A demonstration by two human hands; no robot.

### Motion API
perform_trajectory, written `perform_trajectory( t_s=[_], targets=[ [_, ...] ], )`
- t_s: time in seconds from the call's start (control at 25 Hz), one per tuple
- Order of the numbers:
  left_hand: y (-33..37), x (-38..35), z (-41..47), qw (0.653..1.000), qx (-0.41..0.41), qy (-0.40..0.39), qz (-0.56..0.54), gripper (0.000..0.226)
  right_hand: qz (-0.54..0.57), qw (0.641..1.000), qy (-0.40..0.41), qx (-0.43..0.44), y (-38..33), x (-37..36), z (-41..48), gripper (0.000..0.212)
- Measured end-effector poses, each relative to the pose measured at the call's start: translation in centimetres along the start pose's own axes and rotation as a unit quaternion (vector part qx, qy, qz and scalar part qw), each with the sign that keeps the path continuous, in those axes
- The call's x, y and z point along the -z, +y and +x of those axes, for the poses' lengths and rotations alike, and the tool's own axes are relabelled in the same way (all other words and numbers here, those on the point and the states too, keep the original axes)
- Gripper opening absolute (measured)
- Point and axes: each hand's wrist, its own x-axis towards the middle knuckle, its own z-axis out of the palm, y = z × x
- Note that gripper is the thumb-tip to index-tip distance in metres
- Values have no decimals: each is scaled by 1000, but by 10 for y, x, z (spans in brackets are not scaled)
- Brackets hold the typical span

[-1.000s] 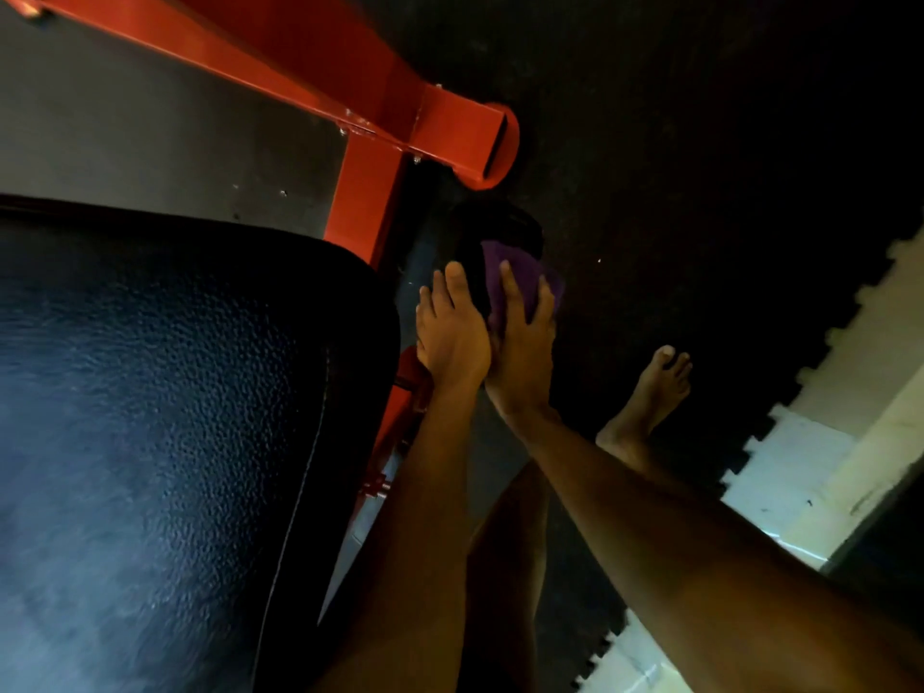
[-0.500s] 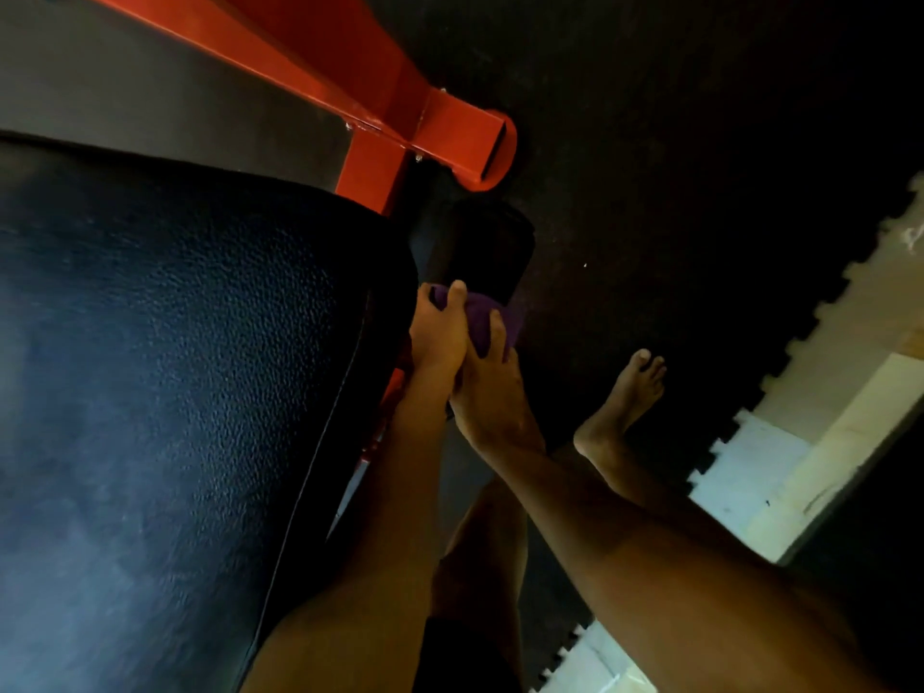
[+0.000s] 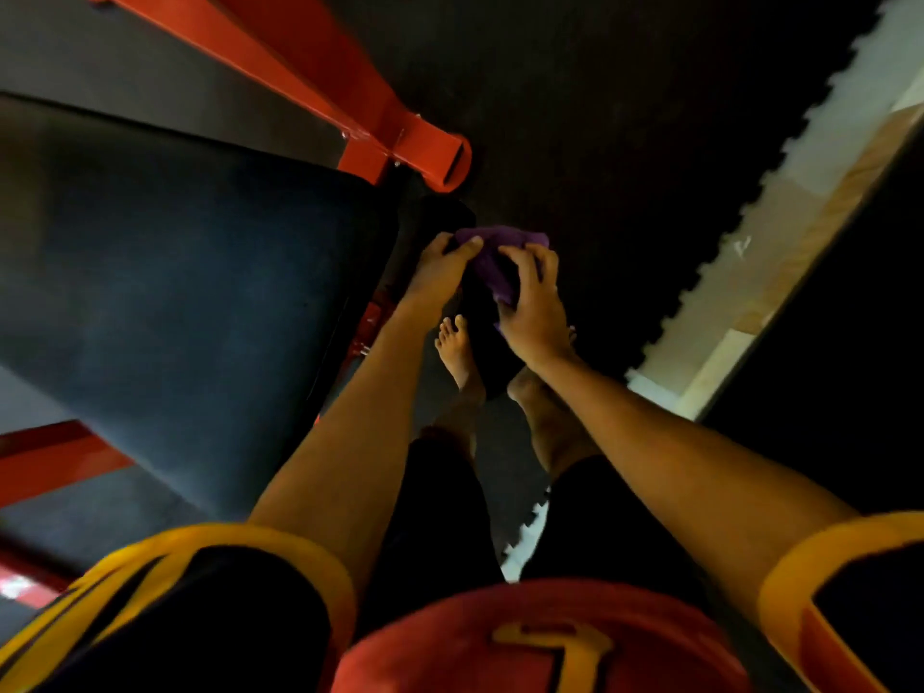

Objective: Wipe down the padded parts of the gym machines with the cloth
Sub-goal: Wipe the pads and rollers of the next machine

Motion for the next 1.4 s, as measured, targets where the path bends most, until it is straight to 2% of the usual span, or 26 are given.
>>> perform_trajectory(
  t_s=[0.12, 0.28, 0.44, 0.56, 0.68, 0.8, 0.88, 1.0, 1.12, 1.24, 1.4],
  targets=[
    [49, -9, -58, 998, -26, -47, -19, 18, -5, 999, 17, 48, -26, 74, -21, 62],
    [98, -23, -120, 995, -58, -85, -6, 39, 23, 998, 3, 60, -55, 153, -40, 66],
    [145, -38, -176, 983, -137, -118, 38, 28, 132, 990, 0, 58, -78, 216, -57, 80],
    [173, -36, -197, 968, -201, -137, 66, 22, 206, 974, 44, 81, -82, 257, -57, 82],
    [210, -27, -209, 946, -269, -139, 120, 29, 175, 979, 37, 100, -88, 301, -40, 74],
    [248, -27, -214, 916, -329, -110, 202, 31, 138, 983, 39, 116, -103, 336, -18, 39],
    [271, -28, -212, 893, -357, -78, 261, 28, 108, 984, 44, 138, -115, 356, -4, 30],
    [310, -27, -200, 870, -378, -23, 317, 29, 54, 976, 75, 198, -139, 384, 21, 29],
    [351, -25, -184, 839, -404, -19, 364, 28, 0, 968, 92, 233, -158, 409, 58, 20],
    [393, -23, -166, 802, -437, -6, 406, 26, -37, 965, 82, 246, -167, 430, 100, 21],
    [456, -18, -140, 775, -458, 29, 434, 28, -69, 962, 53, 259, -198, 465, 155, 26]
  ],
)
